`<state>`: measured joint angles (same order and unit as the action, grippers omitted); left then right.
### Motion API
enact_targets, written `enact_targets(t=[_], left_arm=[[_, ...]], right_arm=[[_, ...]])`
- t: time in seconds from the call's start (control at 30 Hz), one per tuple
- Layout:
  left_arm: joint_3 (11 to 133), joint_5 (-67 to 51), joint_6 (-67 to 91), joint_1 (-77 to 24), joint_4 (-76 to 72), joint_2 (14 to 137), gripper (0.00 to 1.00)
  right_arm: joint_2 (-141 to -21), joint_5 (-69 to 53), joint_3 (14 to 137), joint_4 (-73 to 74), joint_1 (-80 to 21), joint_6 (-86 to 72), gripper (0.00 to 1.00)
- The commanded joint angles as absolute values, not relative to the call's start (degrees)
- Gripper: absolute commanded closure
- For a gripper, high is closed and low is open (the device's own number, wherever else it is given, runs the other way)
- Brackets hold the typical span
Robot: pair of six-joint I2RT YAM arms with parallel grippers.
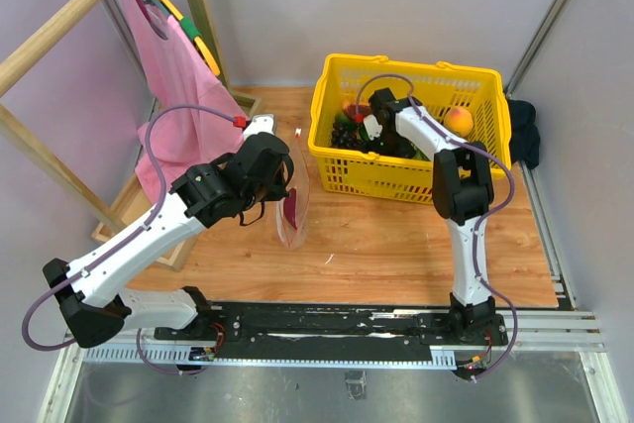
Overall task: Place the food in the zip-top bag and seal the zipper
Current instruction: Pick up the fake vegetable from the bin.
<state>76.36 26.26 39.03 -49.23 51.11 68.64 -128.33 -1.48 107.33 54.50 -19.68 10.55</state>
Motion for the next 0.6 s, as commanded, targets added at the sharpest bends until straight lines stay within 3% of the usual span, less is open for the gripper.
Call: enact_targets(t=[0.0,0.13,0.57], left_arm=[[76.12,26.61,39.00,-48.87,49.70,67.81,1.00],[75.99,26.55,39.02,-48.87,49.55,67.64,1.00],[75.99,26.23,39.11,-48.87,49.75,67.47,1.00]], right_arm=[[-126.95,0.55,106.22,58.89,-18.94,10.74,0.13],[-125.32,1.36,105.85,59.81,-18.92,11.31,0.10],[-129.88,4.98,105.38,62.49,-18.52,11.87,0.14]])
